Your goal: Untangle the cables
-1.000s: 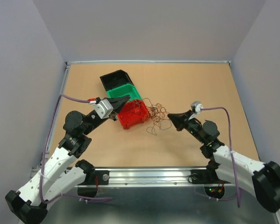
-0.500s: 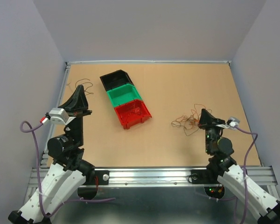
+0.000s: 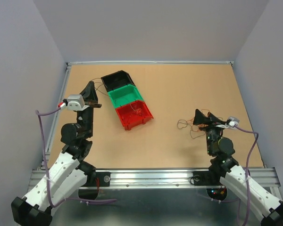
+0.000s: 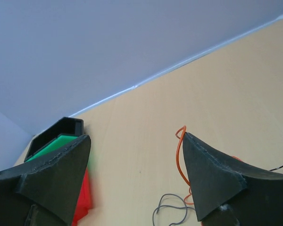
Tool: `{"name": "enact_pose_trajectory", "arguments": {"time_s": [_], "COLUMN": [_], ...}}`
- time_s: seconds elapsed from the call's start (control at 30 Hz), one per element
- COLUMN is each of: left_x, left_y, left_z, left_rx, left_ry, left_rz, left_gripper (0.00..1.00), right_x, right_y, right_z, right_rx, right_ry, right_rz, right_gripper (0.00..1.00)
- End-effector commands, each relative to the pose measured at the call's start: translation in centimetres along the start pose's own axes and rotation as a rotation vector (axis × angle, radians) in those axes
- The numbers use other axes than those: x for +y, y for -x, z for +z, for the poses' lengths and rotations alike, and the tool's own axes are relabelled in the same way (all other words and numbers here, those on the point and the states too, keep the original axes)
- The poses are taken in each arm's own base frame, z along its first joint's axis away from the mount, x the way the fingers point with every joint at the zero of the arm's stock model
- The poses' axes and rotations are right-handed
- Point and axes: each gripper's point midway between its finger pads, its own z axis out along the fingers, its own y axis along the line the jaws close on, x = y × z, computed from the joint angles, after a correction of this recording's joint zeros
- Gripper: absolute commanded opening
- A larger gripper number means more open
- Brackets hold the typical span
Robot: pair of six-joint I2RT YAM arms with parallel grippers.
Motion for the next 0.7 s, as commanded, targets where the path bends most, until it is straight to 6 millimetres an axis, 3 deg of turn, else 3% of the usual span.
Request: {"name": "enact_pose_trajectory", "arguments": {"time_s": [0.0, 0.07, 0.13, 0.2, 0.23, 0.43, 0.47, 0.57, 0.67], "left_x": [-0.9, -1.0, -1.1, -1.4, -1.6, -1.0, -0.6, 0.6, 1.3], "left_y": [1.8, 0.5, 1.3, -0.5, 0.2, -5.4, -7.2, -10.1, -11.6], "left_z": [1.0, 2.0, 3.5, 5.1, 6.1, 9.3, 9.7, 10.3, 10.5], "left_rx": [-0.118, -0.105, -0.122, -0.068, -0.08, 0.05, 0.085, 0.14, 0.169], "left_ry": [-0.042, -0.027, -0.004, 0.003, 0.001, 0.053, 0.061, 0.08, 0.088], "left_rz": [0.016, 0.031, 0.04, 0.068, 0.073, 0.122, 0.13, 0.16, 0.169], "left_gripper": [0.0, 0.0, 0.0, 0.0, 0.0, 0.0, 0.0, 0.0, 0.0], "right_x": [-0.7, -0.5, -0.4, -0.2, -0.1, 0.7, 0.8, 0.8, 0.9], "right_y": [-3.3, -3.4, -3.6, -3.6, -3.7, -4.2, -4.1, -4.0, -3.6], "right_z": [-0.9, -0.9, -0.8, -0.7, -0.7, -0.7, -0.8, -1.0, -1.1], "right_rx": [0.068, 0.072, 0.078, 0.079, 0.084, 0.111, 0.105, 0.097, 0.076], "right_ry": [0.046, 0.056, 0.061, 0.067, 0.075, 0.121, 0.123, 0.131, 0.145], "right_rz": [-0.047, -0.05, -0.055, -0.055, -0.058, -0.07, -0.066, -0.062, -0.05], "right_gripper": [0.84, 0.84, 0.84, 0.84, 0.84, 0.84, 0.84, 0.84, 0.84]}}
